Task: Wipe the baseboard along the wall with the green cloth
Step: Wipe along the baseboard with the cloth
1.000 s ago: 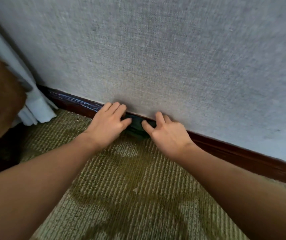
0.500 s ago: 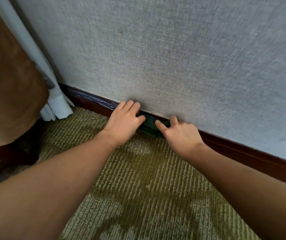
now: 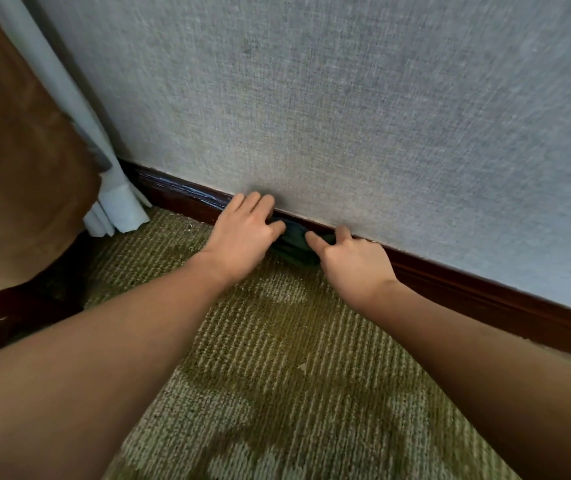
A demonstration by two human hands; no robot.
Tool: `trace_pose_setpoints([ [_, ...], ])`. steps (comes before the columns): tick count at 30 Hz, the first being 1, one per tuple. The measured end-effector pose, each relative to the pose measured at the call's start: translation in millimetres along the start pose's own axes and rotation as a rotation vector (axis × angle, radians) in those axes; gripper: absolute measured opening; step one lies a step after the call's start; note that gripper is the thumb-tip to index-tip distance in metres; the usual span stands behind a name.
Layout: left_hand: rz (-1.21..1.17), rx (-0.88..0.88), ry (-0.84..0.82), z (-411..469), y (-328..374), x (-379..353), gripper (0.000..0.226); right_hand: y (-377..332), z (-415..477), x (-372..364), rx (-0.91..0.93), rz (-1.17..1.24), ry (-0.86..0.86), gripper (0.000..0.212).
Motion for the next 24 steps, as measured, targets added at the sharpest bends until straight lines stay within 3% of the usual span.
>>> trace_pose_setpoints([
  [12,-0.104,0.073,0.058,-5.0,-8.8,1.7,0.030,-5.2,-1.7,-3.7,0.024,-0.036,-0.014,0.066],
  [17,-0.019,-0.071,0.011,-30.4,12.7,-1.9,0.024,-13.1,-15.6,-10.2,0.116,-0.100,-0.057,0.063],
  [24,-0.034,-0.043,0.068,-25.1,4.4,15.5,0.030,-9.0,-12.7,7.9,0.071,-0.142,0.032,0.062],
])
Point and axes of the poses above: each hand's wrist, its own z-axis towards the middle knuckle, its own x-axis out of the back of the hand, y = z × x, the point moved 7 cm from there along z, towards the middle knuckle, and after that the axes turned 5 degrees about -y, right-handed, at the moved point
